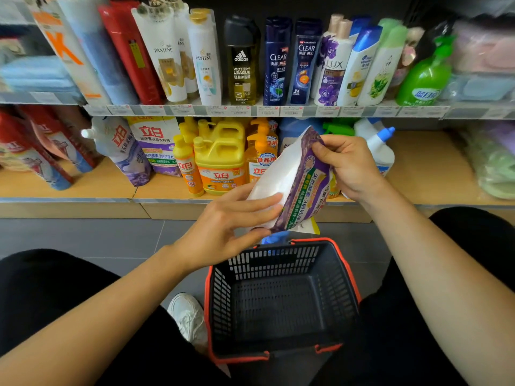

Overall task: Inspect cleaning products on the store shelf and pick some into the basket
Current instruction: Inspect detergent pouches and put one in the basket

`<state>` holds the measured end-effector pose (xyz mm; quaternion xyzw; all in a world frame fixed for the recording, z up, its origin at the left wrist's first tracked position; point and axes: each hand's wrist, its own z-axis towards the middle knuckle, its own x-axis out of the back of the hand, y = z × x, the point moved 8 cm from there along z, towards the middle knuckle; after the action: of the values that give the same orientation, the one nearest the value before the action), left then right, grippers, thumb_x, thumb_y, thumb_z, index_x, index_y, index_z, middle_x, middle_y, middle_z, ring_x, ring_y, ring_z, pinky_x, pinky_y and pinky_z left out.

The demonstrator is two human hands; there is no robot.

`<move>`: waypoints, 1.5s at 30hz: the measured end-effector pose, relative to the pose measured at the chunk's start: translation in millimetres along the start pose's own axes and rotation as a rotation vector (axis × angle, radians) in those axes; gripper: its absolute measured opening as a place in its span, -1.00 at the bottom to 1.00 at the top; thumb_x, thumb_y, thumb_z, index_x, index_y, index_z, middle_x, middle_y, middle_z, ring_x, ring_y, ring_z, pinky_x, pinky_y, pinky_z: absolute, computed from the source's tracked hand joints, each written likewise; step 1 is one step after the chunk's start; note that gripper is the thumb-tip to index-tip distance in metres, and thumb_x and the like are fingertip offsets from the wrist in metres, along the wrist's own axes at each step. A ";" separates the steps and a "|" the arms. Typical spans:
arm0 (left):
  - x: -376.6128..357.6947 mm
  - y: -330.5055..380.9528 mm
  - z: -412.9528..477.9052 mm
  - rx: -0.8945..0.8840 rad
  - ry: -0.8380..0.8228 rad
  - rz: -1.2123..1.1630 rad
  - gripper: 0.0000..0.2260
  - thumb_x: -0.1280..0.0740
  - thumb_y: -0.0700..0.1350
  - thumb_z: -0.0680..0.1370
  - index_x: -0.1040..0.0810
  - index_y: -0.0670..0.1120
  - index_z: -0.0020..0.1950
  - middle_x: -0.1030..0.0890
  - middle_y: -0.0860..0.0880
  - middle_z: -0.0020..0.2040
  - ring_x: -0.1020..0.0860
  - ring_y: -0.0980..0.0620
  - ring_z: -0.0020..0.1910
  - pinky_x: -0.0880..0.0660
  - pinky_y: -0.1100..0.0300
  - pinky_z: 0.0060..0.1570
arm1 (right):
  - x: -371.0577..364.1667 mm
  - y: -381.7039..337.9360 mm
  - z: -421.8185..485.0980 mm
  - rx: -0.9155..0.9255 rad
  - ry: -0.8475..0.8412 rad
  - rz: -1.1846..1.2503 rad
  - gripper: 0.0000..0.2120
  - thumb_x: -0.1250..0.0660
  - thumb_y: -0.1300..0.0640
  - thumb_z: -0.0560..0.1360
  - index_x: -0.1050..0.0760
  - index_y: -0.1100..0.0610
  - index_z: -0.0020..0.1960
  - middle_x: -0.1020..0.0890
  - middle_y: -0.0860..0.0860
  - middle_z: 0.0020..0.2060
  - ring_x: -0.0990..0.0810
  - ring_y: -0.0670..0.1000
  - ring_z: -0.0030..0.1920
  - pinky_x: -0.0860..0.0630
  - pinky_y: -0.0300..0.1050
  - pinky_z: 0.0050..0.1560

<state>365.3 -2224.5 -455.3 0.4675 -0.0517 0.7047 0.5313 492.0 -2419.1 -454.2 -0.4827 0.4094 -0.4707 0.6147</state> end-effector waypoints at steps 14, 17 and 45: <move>28.3 -66.0 -35.0 0.574 0.349 -0.158 -0.81 -0.62 -0.13 0.39 -0.65 -0.15 -0.17 -0.60 -0.02 -0.28 -0.58 0.08 -0.31 -0.56 0.17 -0.25 | 7.3 -2.2 4.6 -0.019 0.164 -0.022 -0.77 -0.36 0.28 0.57 -0.71 0.03 -0.14 -0.75 0.03 -0.24 -0.72 -0.02 -0.25 -0.63 -0.16 -0.22; 10.2 -98.6 -50.5 0.786 0.342 -0.297 -0.71 -0.60 -0.14 0.43 -0.50 -0.20 -0.14 -0.54 -0.04 -0.29 -0.55 0.02 -0.30 -0.54 0.07 -0.25 | 2.7 -0.2 5.1 -0.026 0.193 -0.063 -0.82 -0.39 0.23 0.56 -0.71 0.02 -0.12 -0.75 0.07 -0.21 -0.74 0.05 -0.21 -0.67 -0.06 -0.18; -101.2 -150.7 -113.0 1.221 0.007 -0.677 -0.48 -0.57 -0.06 0.46 -0.48 -0.07 0.36 -0.59 -0.03 0.21 -0.61 0.00 0.18 -0.56 0.05 0.24 | -66.6 45.0 19.0 -0.333 0.202 0.420 -0.89 -0.33 0.25 0.58 -0.60 0.23 0.06 -0.74 0.12 -0.13 -0.73 0.06 -0.15 -0.67 0.05 -0.19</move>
<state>417.0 -2166.2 -654.4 0.6708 0.5039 0.4046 0.3640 503.7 -2346.1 -491.1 -0.4323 0.6311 -0.3049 0.5673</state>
